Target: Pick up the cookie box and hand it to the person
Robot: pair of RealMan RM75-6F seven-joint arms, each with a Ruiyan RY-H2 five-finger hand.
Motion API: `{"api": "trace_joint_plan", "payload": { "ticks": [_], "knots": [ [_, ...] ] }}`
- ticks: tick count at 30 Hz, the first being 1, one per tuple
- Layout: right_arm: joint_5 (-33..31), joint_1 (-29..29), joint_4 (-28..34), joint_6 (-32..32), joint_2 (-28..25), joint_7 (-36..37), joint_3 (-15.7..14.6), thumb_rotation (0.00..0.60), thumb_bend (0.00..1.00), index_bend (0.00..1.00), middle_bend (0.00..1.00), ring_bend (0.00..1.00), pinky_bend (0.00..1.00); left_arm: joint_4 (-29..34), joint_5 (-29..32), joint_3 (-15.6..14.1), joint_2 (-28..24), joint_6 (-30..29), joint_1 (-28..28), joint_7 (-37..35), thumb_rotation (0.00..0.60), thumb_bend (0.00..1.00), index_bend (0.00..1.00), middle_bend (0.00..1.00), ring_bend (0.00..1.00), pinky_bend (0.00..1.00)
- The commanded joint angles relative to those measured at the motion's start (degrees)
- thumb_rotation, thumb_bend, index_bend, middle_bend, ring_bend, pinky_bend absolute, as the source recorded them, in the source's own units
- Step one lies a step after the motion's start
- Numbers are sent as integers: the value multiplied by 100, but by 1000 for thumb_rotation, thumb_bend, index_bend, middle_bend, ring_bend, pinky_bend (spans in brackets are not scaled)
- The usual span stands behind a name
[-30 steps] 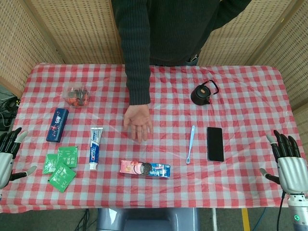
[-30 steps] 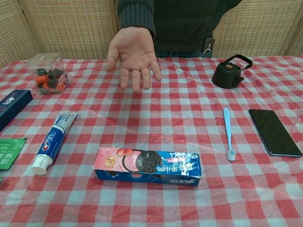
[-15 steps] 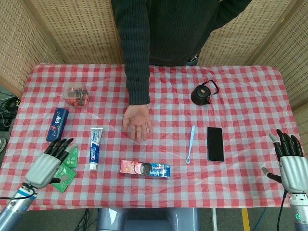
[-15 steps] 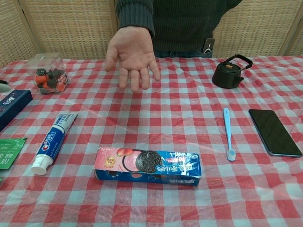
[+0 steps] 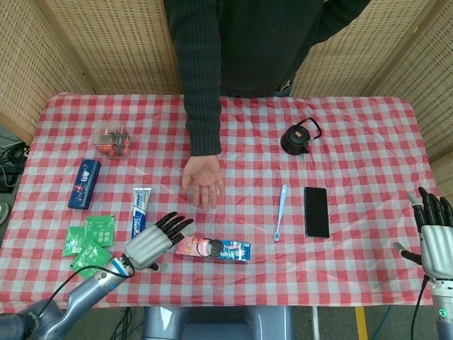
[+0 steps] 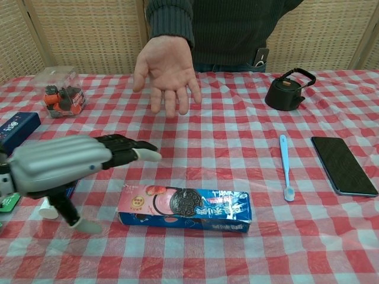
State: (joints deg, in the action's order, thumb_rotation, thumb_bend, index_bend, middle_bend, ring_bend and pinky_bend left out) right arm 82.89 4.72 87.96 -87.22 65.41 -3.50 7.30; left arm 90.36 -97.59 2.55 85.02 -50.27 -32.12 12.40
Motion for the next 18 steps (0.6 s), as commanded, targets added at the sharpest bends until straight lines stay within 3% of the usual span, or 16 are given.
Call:
{"api": "trace_joint_plan", "payload": {
  "ticks": [1, 6, 9, 15, 18],
  "knots": [
    [-80, 7, -39, 34, -1, 25, 42, 600, 0, 0, 0, 0, 0, -134, 555, 354, 536, 536, -463, 330, 600, 0, 28, 0, 12, 38],
    [-221, 5, -102, 91, -3, 60, 87, 600, 0, 0, 0, 0, 0, -484, 976, 571, 1039, 840, -852, 393, 600, 0, 127, 46, 129, 197],
    [-269, 1, -134, 94, -4, 79, 113, 600, 0, 0, 0, 0, 0, -667, 1071, 616, 1217, 903, -1032, 429, 600, 0, 259, 207, 277, 372],
    [-282, 8, -132, 113, -2, 72, 115, 600, 0, 0, 0, 0, 0, -725, 1352, 635, 1279, 943, -1164, 647, 600, 0, 472, 398, 449, 533],
    [-275, 17, -122, 129, 8, 61, 107, 600, 0, 0, 0, 0, 0, -622, 1349, 604, 1206, 683, -1117, 704, 600, 0, 580, 492, 531, 602]
  ]
}}
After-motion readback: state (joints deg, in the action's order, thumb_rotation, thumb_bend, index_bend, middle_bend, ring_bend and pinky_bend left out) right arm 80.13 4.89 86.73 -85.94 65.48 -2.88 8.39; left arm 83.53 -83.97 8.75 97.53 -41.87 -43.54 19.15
